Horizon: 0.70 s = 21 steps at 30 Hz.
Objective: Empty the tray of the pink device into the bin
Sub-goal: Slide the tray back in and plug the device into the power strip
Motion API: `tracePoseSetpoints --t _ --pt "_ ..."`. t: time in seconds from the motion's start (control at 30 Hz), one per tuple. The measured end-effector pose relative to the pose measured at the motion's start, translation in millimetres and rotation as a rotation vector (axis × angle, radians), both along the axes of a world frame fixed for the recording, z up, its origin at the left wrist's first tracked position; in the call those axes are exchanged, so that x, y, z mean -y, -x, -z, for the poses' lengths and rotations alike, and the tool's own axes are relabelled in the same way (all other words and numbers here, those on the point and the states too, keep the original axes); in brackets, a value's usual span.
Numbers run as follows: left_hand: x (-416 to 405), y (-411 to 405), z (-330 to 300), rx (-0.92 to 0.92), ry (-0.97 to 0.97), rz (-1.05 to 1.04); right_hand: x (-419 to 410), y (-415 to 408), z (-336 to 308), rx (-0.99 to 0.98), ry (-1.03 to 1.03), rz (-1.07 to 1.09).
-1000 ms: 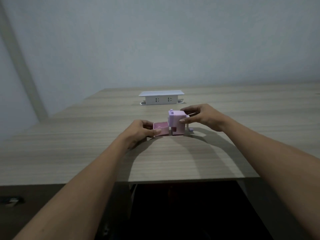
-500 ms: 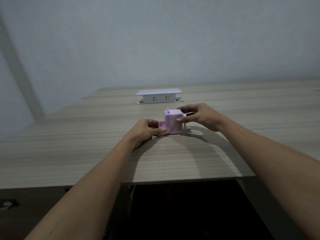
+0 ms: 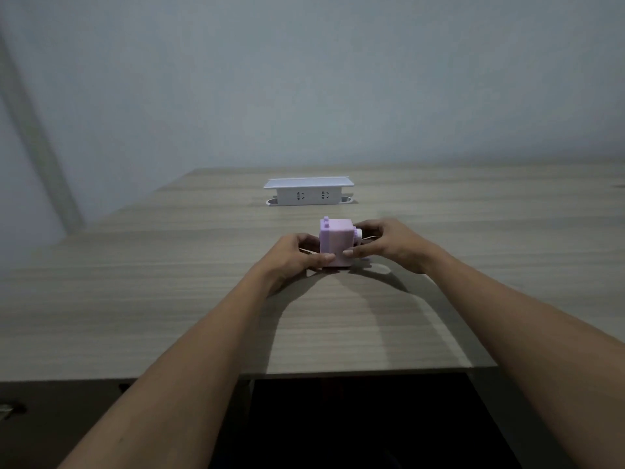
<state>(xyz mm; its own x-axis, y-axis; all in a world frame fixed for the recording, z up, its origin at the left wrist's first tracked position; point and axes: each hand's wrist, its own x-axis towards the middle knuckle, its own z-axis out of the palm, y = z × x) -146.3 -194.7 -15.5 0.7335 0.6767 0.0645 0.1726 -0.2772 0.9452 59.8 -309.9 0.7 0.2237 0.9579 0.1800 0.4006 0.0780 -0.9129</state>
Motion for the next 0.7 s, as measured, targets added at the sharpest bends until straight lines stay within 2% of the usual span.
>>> tracePoseSetpoints --t 0.43,0.7 --pt "-82.3 -66.9 -36.4 0.004 -0.084 -0.004 -73.8 -53.0 -21.8 -0.103 -0.083 0.047" --pt "-150.8 -118.7 -30.9 0.013 -0.093 -0.017 -144.8 -103.5 -10.9 -0.161 -0.084 0.086"
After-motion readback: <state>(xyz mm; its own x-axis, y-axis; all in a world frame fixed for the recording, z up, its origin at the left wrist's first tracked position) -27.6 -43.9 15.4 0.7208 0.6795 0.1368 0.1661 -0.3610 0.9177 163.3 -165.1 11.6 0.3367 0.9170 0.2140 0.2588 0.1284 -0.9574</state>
